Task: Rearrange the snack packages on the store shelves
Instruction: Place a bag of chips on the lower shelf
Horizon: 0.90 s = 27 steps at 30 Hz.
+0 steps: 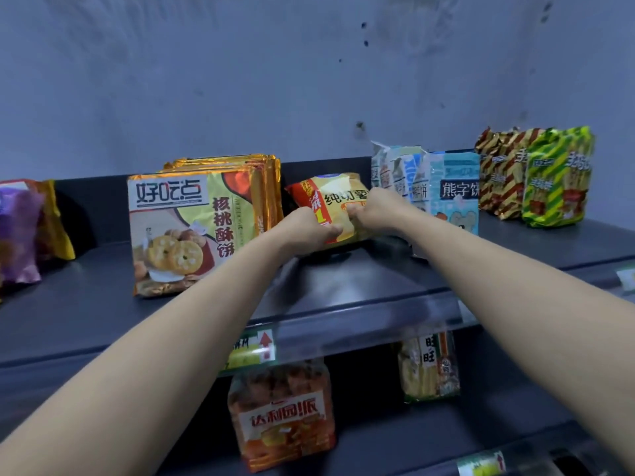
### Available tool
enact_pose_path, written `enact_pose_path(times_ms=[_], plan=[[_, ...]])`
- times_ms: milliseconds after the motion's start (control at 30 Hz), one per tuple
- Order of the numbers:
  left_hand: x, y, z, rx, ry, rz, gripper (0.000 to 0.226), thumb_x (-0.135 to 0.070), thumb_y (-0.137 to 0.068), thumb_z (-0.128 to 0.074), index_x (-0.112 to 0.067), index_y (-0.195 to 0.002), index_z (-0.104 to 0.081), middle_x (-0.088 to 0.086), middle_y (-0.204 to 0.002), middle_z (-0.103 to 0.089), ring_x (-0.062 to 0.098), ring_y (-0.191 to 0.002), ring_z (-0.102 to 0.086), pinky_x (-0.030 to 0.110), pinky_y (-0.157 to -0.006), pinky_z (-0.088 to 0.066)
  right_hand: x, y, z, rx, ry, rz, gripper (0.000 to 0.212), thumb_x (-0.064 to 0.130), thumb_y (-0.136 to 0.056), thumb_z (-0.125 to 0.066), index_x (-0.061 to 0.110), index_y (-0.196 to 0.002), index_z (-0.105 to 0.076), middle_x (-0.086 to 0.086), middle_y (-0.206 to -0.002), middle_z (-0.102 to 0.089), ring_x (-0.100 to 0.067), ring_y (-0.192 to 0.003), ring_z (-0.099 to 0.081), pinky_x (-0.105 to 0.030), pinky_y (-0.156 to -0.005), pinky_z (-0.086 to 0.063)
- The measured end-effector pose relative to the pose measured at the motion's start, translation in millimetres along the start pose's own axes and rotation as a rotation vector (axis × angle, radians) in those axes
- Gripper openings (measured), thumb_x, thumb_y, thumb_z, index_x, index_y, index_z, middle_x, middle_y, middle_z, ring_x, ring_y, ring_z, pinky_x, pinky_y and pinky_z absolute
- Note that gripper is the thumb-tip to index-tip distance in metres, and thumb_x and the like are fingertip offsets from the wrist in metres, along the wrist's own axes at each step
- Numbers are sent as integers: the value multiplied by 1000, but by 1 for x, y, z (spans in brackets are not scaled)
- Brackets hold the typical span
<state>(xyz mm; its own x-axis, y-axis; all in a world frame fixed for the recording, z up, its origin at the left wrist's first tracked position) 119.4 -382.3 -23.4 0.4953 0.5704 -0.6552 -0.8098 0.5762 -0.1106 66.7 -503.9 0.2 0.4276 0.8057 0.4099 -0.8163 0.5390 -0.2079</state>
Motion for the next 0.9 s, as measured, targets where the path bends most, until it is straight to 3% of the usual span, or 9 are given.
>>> enact_pose_path(times_ms=[200,400,567,667,800,900], plan=[[0,-9,5,-157,97,-13,30,-26,-92,-58,-7,-115,-58,10,-111,-63,25,-98,-61,37,-88,-53,-8,-5,2,-32,-176,-41,50,41,-97,-47,0,-125,-54,-17,-129,-56,-31,-117,-53,-29,-84,-41],[-27,12,25,-351,57,-147,32,-21,-94,-55,-9,-123,-54,6,-121,-61,21,-109,-58,24,-80,-42,-5,8,14,-91,-317,-12,45,38,-96,-48,2,-123,-56,-15,-126,-58,-31,-115,-55,-28,-87,-42],[-48,41,47,-466,55,-217,34,-23,-92,-57,-7,-122,-52,7,-120,-62,22,-109,-58,24,-80,-40,-4,30,33,-180,-499,25,41,36,-93,-52,7,-121,-57,-11,-119,-63,-28,-109,-58,-32,-85,-46],[-57,65,57,-512,77,-260,33,-24,-88,-62,-9,-116,-54,9,-113,-64,26,-102,-61,30,-82,-47,-8,52,43,-219,-574,22,49,39,-91,-54,5,-125,-48,-11,-123,-58,-29,-112,-56,-35,-89,-48],[-55,98,56,-478,169,-252,32,-27,-85,-66,-12,-107,-49,10,-105,-63,27,-92,-64,38,-76,-55,-6,94,54,-229,-629,83,48,36,-91,-58,8,-126,-43,-4,-119,-55,-21,-105,-54,-28,-79,-42],[-49,126,53,-464,245,-211,34,-30,-83,-69,-13,-100,-44,6,-98,-59,22,-84,-59,36,-70,-52,-7,127,57,-209,-710,113,40,33,-89,-61,12,-118,-43,0,-112,-56,-17,-102,-56,-32,-86,-48]])
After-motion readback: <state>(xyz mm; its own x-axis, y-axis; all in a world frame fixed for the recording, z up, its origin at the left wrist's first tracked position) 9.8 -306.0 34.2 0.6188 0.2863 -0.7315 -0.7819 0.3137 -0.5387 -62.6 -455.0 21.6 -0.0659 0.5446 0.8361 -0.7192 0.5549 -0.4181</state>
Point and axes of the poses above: each hand's wrist, its own y-axis away from the middle knuckle, its own z-axis out of the back of the hand, x = y × z, the point moved 10 cm from there along -y, towards the middle knuckle
